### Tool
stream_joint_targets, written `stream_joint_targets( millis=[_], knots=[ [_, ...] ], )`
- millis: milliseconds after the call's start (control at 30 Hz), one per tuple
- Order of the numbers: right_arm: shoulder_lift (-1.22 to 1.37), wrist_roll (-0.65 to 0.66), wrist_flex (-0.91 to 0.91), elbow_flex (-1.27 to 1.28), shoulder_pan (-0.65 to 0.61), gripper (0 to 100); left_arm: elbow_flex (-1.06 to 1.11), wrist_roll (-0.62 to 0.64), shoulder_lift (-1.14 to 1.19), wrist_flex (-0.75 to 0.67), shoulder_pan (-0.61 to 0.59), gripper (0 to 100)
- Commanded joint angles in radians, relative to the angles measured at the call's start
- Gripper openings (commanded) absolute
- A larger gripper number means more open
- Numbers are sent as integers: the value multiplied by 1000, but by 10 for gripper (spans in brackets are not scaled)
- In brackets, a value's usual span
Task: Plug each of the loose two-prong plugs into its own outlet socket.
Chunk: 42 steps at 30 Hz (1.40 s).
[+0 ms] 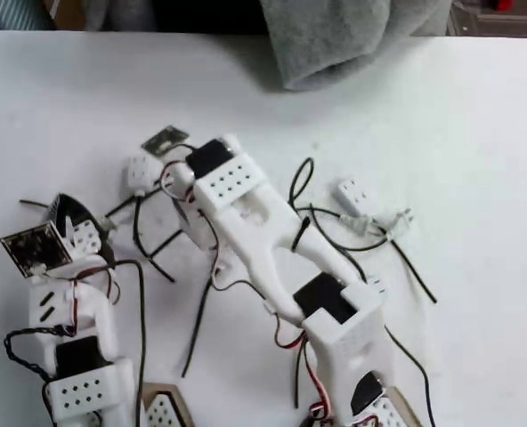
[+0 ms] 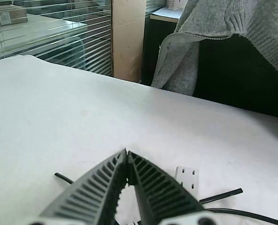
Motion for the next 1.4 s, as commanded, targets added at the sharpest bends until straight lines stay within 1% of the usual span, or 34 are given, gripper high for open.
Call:
stream_joint_targets(
  millis=[0, 100, 233, 367, 533, 767, 900, 967, 1033, 1133, 1367],
  knots=[
    [-53, -157, -36, -35, -5, 352, -6, 8, -13, -2, -8, 24],
    [-21, -201, -48, -11, -4, 351, -6, 8, -13, -2, -8, 24],
    [73, -206, -71, 11, -2, 351, -6, 8, -13, -3, -8, 24],
    [168, -307, -93, 0, 2, 351, -6, 8, -13, -3, -8, 24],
    [223, -414, -114, -29, 56, 351, -6, 8, -13, -3, -8, 24],
    [275, -437, -119, -34, 65, 351, -5, 8, -13, -5, -7, 24],
    [303, -512, -133, -34, 65, 346, -5, 8, -13, -5, -7, 24],
    [309, -514, -133, -34, 64, 303, -5, 8, -13, -5, -7, 24],
    [306, -514, -133, -34, 64, 222, -5, 5, -13, -5, 4, 24],
    [305, -514, -133, -35, 64, 95, -5, -44, -13, -2, 22, 24],
    [305, -512, -127, -35, 68, 104, -5, -61, -13, 0, 35, 24]
  ],
)
